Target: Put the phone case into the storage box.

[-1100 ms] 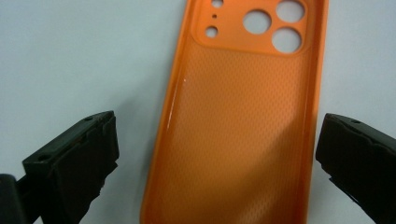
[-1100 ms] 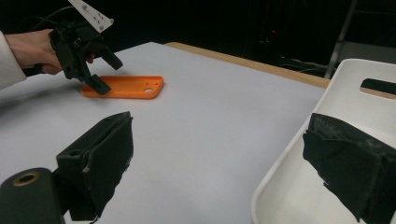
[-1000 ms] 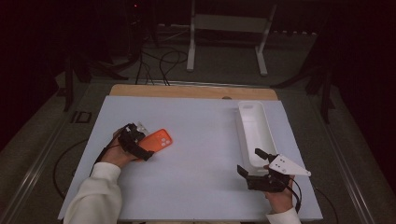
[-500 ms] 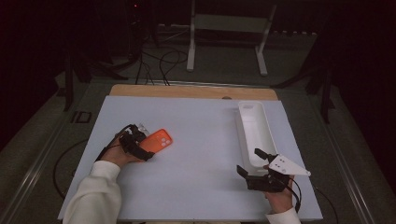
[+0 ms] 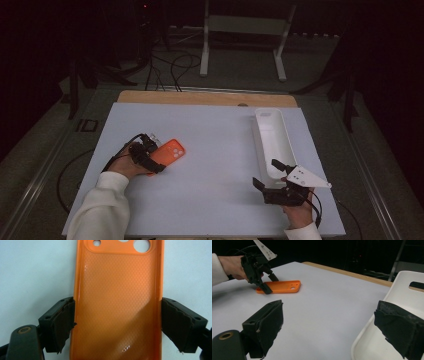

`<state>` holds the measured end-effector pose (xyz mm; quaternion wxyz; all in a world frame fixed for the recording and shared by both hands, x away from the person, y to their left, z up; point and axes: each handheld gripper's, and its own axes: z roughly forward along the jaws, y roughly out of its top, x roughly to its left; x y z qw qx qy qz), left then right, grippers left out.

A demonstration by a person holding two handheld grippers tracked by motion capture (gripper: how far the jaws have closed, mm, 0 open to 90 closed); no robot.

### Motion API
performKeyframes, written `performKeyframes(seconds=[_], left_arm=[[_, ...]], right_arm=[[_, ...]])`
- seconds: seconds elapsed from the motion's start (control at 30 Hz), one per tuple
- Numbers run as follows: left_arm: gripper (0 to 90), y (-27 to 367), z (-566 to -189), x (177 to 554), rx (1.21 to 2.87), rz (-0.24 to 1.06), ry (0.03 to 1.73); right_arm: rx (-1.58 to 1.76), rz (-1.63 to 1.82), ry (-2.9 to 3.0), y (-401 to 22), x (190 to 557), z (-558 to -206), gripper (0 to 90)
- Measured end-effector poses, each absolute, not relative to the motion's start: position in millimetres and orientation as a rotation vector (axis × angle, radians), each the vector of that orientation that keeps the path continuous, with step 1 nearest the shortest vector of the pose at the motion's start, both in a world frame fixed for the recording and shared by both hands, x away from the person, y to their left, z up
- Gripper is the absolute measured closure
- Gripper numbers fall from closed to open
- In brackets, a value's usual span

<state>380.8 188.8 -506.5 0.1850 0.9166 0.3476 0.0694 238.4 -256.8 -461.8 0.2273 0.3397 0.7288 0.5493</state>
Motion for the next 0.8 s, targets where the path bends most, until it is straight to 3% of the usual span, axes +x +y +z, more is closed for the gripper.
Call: performKeyframes(seconds=[0.8], left_arm=[[17.0, 199.7, -480.8, 374.3, 2.47, 0.314, 1.004]], right_arm=[[0.952, 1.509, 1.997, -259.3, 239.9, -462.0, 8.3]])
